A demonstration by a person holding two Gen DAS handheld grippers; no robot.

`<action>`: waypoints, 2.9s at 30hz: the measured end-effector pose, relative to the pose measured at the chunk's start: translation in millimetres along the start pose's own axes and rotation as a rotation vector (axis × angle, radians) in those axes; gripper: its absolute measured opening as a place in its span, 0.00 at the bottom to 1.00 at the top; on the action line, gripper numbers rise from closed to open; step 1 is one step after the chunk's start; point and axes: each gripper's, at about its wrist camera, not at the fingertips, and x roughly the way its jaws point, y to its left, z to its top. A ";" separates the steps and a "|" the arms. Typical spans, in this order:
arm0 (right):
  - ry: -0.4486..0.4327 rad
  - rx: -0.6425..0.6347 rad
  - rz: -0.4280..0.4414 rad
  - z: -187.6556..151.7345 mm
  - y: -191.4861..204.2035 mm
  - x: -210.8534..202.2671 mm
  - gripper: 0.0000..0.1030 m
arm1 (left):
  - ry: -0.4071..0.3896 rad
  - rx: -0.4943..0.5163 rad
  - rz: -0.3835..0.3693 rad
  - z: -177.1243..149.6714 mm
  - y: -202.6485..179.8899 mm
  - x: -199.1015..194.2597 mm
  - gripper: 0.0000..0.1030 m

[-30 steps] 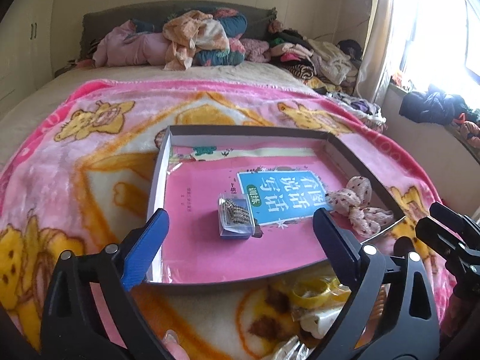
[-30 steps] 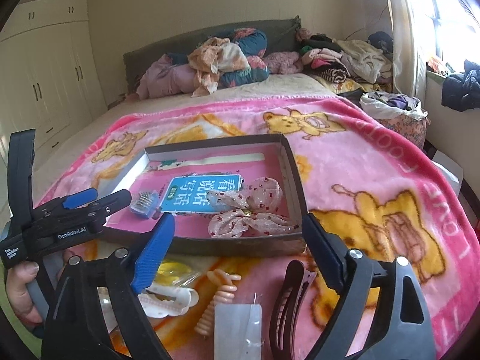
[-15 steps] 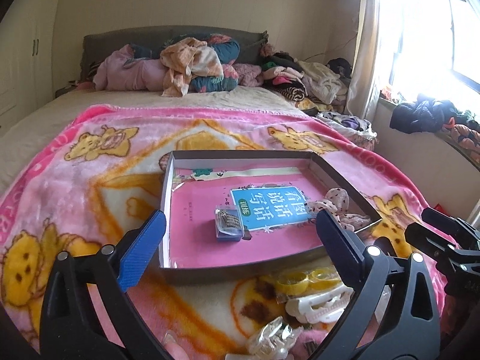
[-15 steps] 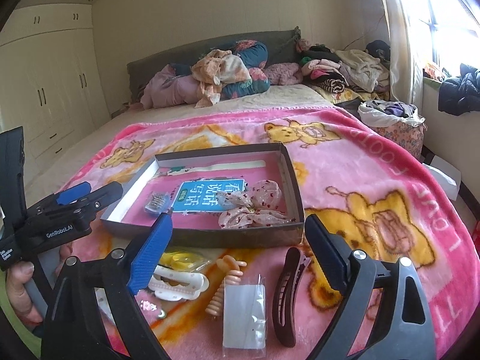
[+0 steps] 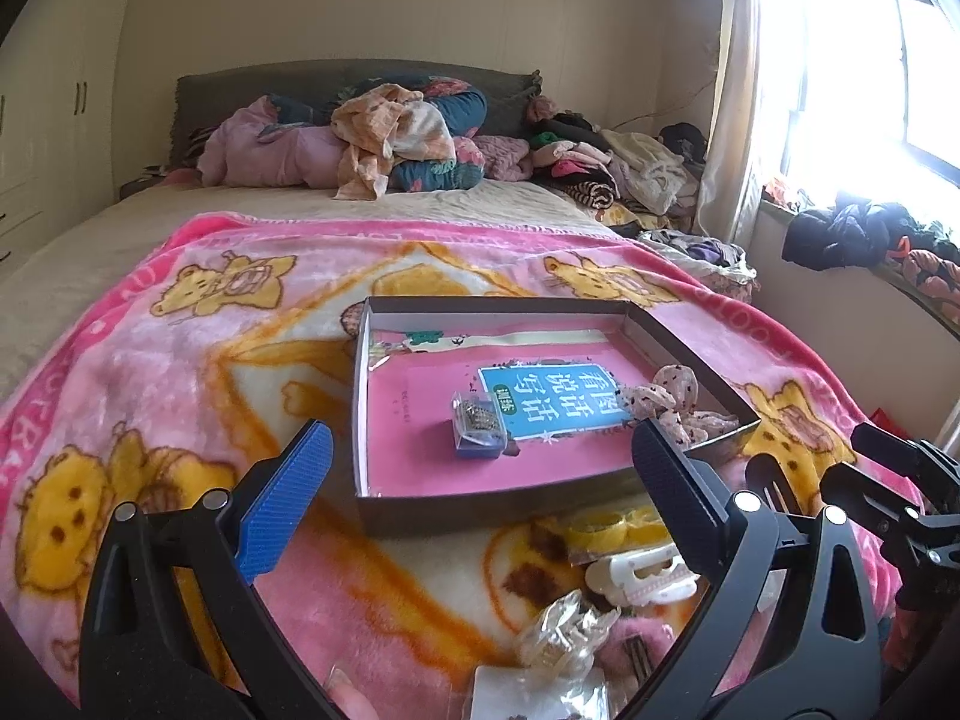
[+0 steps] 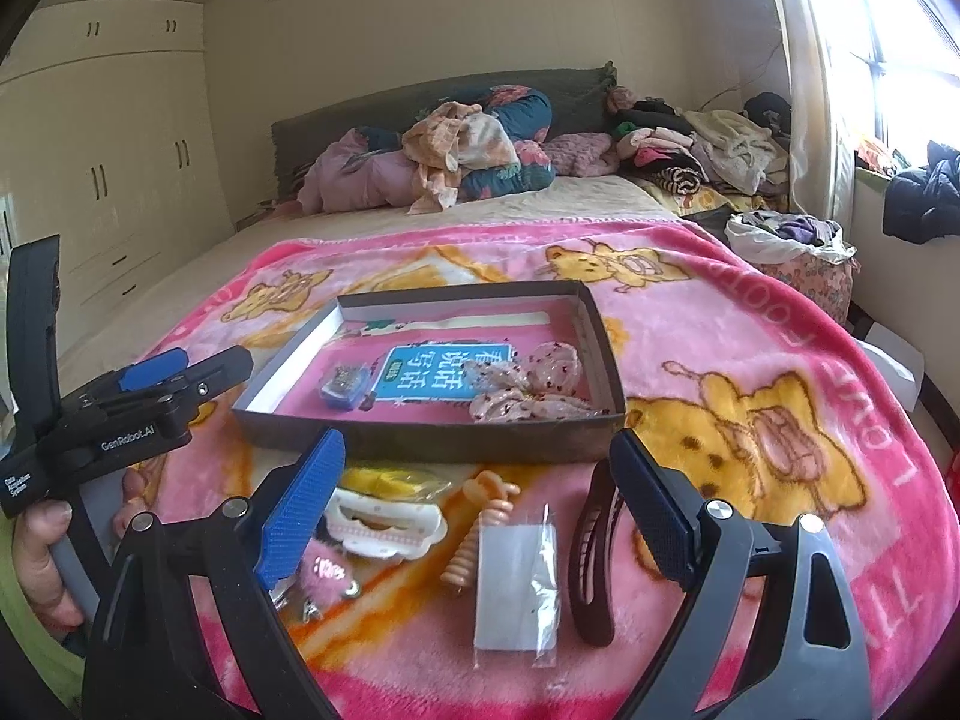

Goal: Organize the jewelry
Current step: 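Withdraw both open tools from the box back toward the remaining items, then grasp the bagged clear clip with the left tool while the right tool grasps the clear plastic bag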

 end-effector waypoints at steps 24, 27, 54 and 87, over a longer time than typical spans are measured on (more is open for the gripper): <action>0.073 -0.008 0.011 -42.0 12.3 -6.5 0.85 | 0.081 0.068 -0.020 -41.3 2.1 -11.5 0.89; 0.081 -0.006 0.010 -45.8 10.9 -7.7 0.85 | 0.098 0.074 -0.029 -47.3 1.1 -10.5 0.89; 0.272 0.045 -0.019 -66.4 -10.2 34.3 0.60 | 0.240 0.083 -0.164 -67.3 -14.8 19.9 0.53; 0.190 0.069 -0.052 -57.0 -24.3 36.7 0.17 | 0.263 0.061 -0.248 -61.9 -22.7 23.2 0.32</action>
